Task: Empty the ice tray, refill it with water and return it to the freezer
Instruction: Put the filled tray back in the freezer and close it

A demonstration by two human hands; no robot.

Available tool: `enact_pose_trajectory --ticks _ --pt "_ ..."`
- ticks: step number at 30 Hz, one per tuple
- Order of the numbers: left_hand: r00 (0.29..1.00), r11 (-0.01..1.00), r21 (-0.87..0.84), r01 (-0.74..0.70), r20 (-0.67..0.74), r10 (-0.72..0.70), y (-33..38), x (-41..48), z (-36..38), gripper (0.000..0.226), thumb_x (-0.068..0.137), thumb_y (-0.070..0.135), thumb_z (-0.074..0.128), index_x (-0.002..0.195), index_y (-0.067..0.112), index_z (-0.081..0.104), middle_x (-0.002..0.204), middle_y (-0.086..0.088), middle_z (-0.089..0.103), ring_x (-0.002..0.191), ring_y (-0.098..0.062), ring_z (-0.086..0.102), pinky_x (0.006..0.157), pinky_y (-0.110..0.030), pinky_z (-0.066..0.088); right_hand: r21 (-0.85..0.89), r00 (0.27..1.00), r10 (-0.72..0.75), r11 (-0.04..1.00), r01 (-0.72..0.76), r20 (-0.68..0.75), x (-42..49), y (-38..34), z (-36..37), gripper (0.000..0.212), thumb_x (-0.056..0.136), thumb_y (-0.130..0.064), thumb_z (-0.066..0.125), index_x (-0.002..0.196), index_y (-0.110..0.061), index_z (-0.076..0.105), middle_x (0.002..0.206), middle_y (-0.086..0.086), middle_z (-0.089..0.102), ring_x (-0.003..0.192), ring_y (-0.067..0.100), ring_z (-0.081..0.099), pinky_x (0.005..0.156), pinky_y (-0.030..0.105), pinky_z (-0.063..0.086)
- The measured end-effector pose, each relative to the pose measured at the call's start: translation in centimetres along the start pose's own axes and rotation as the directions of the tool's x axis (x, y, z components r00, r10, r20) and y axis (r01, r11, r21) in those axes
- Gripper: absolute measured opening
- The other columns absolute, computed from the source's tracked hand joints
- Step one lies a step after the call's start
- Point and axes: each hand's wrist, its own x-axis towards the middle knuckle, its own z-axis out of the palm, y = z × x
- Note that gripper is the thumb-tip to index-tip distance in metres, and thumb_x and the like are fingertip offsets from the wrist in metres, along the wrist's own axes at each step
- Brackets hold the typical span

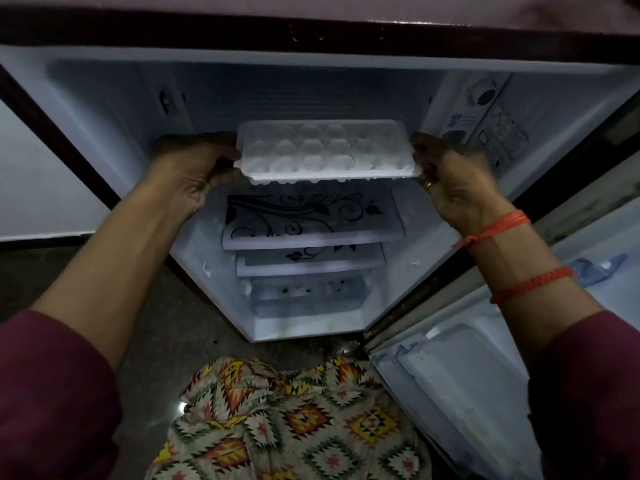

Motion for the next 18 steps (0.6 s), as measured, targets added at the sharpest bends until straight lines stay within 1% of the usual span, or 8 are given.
enact_pose_trajectory --ticks 3,5,7,9,12,14,16,18 --pt "0.999 1.0 -0.01 -0.02 -0.026 0.02 0.2 1.0 0.1 0.025 0.092 -0.008 0.061 0.114 0.003 0.068 0.116 -0.011 0.071 0.095 -0.018 0.072 0.073 -0.023 0.06 -0.007 1.0 -0.019 1.0 0.019 0.0 1.0 0.1 0.7 0.028 0.091 0.015 0.052 0.1 -0.004 0.069 0.092 0.005 0.07 0.069 0.01 0.067 0.065 0.019 0.058" --pt "0.999 0.999 -0.003 -0.042 -0.031 0.042 0.2 1.5 0.2 0.027 0.091 -0.008 0.061 0.116 0.001 0.068 0.117 -0.012 0.072 0.097 -0.02 0.072 0.078 -0.028 0.061 -0.029 0.999 -0.031 0.999 0.032 0.012 1.6 0.2 1.2 0.033 0.091 0.016 0.048 0.11 -0.003 0.067 0.096 0.006 0.069 0.078 0.014 0.066 0.075 0.022 0.057" --pt "0.998 0.998 0.011 -0.055 -0.025 0.055 0.3 2.0 0.2 0.029 0.09 -0.007 0.064 0.118 -0.001 0.067 0.117 -0.014 0.072 0.099 -0.022 0.073 0.079 -0.03 0.061 -0.045 0.999 -0.033 0.998 0.034 0.028 2.2 0.3 1.6 0.038 0.092 0.016 0.046 0.118 -0.002 0.066 0.105 0.01 0.068 0.088 0.018 0.064 0.086 0.026 0.054" --pt "0.997 0.998 0.004 -0.063 -0.032 0.063 0.4 2.4 0.2 0.032 0.089 -0.006 0.066 0.121 -0.002 0.067 0.117 -0.014 0.072 0.098 -0.022 0.072 0.08 -0.028 0.06 -0.038 0.999 -0.029 0.999 0.031 0.036 2.6 0.3 1.9 0.041 0.092 0.016 0.046 0.122 -0.003 0.066 0.113 0.01 0.067 0.096 0.019 0.062 0.087 0.024 0.054" --pt "0.995 0.996 -0.008 -0.087 -0.057 0.087 0.6 2.7 0.5 0.037 0.089 -0.007 0.066 0.125 -0.001 0.065 0.106 -0.008 0.071 0.089 -0.016 0.07 0.082 -0.025 0.06 -0.032 0.996 -0.068 0.997 0.07 0.059 3.0 0.5 2.3 0.043 0.088 0.017 0.046 0.115 -0.007 0.069 0.11 0.007 0.068 0.102 0.019 0.061 0.092 0.026 0.052" --pt "0.993 0.994 0.007 -0.11 -0.046 0.11 0.7 2.7 0.7 0.043 0.086 -0.007 0.07 0.128 0.001 0.063 0.101 -0.001 0.068 0.088 -0.01 0.069 0.082 -0.023 0.06 -0.07 0.988 -0.113 0.99 0.121 0.104 3.4 0.7 2.4 0.045 0.086 0.018 0.047 0.108 -0.014 0.07 0.104 0.002 0.068 0.1 0.016 0.061 0.089 0.022 0.051" --pt "0.989 0.989 0.022 -0.147 -0.018 0.147 0.4 2.4 0.8 0.055 0.077 -0.003 0.078 0.129 0.002 0.062 0.103 0.002 0.068 0.087 -0.005 0.069 0.077 -0.018 0.059 -0.157 0.969 -0.176 0.966 0.204 0.176 3.8 1.0 2.2 0.05 0.083 0.02 0.051 0.109 -0.02 0.068 0.112 0.001 0.066 0.107 0.013 0.06 0.086 0.018 0.051" --pt "0.977 0.968 0.136 -0.21 -0.011 0.213 0.0 2.3 0.7 0.072 0.063 0.008 0.087 0.131 0.006 0.063 0.11 0.004 0.068 0.087 0.004 0.067 0.072 -0.01 0.054 -0.251 0.94 -0.225 0.924 0.29 0.258 4.2 1.3 1.9 0.056 0.082 0.02 0.057 0.114 -0.024 0.065 0.129 0.003 0.062 0.124 0.015 0.056 0.091 0.018 0.05"
